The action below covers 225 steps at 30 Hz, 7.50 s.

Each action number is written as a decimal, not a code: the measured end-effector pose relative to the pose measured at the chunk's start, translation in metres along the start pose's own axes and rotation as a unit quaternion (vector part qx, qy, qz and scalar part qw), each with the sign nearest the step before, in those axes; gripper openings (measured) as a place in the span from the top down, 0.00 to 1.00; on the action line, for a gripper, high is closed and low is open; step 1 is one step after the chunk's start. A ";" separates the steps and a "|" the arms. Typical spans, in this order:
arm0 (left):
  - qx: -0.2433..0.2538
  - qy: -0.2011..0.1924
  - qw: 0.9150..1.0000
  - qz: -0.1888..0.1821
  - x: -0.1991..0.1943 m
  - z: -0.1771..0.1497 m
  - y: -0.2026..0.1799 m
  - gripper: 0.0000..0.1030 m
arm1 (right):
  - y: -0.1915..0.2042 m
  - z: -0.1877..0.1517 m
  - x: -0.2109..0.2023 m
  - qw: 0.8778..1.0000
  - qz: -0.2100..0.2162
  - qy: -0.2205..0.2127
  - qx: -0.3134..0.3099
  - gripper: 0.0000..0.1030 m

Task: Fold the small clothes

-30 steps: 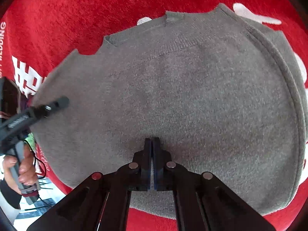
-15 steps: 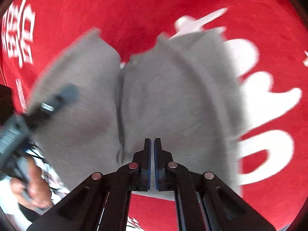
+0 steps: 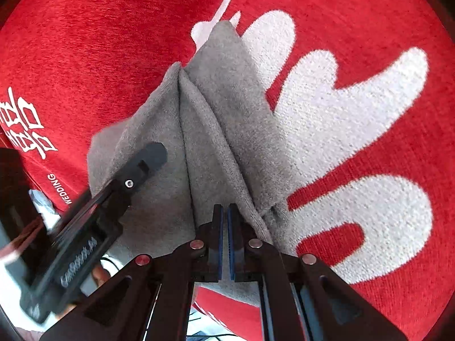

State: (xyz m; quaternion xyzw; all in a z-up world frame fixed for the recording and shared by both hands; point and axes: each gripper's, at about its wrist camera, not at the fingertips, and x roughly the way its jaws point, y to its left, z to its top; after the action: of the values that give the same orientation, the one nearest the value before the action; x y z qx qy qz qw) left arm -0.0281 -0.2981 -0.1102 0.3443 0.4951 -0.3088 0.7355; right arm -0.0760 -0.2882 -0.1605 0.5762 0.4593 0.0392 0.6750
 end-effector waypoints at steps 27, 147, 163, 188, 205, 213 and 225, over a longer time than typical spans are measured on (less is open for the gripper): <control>-0.327 0.047 0.942 -0.058 0.029 -0.122 0.180 0.23 | -0.006 0.040 0.002 0.986 0.151 0.018 0.073 0.33; -0.349 0.065 0.932 -0.075 -0.045 -0.268 0.134 0.18 | 0.086 -0.124 -0.037 0.972 -0.192 0.025 -0.135 0.27; -0.362 0.092 0.925 -0.068 0.000 -0.173 0.139 0.18 | 0.095 0.024 -0.064 0.969 -0.187 0.013 -0.158 0.26; -0.365 0.073 0.907 -0.199 0.067 -0.130 0.163 0.18 | 0.033 0.105 -0.018 0.989 -0.090 0.078 -0.085 0.26; -0.306 0.094 0.899 -0.299 0.091 -0.096 0.127 0.12 | 0.052 0.102 0.043 0.973 0.016 0.173 -0.152 0.23; -0.303 0.083 0.909 -0.274 0.082 -0.096 0.121 0.21 | 0.037 0.102 0.033 0.980 0.021 0.169 -0.101 0.29; -0.319 0.067 0.904 -0.275 0.083 -0.104 0.125 0.22 | 0.031 0.102 0.034 0.977 0.055 0.178 -0.105 0.32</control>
State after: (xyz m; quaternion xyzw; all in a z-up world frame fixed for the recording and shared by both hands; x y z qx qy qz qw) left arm 0.0442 -0.1517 -0.1917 -0.0388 0.6905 -0.3009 0.6566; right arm 0.0261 -0.3340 -0.1637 0.5102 0.5325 0.2265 0.6363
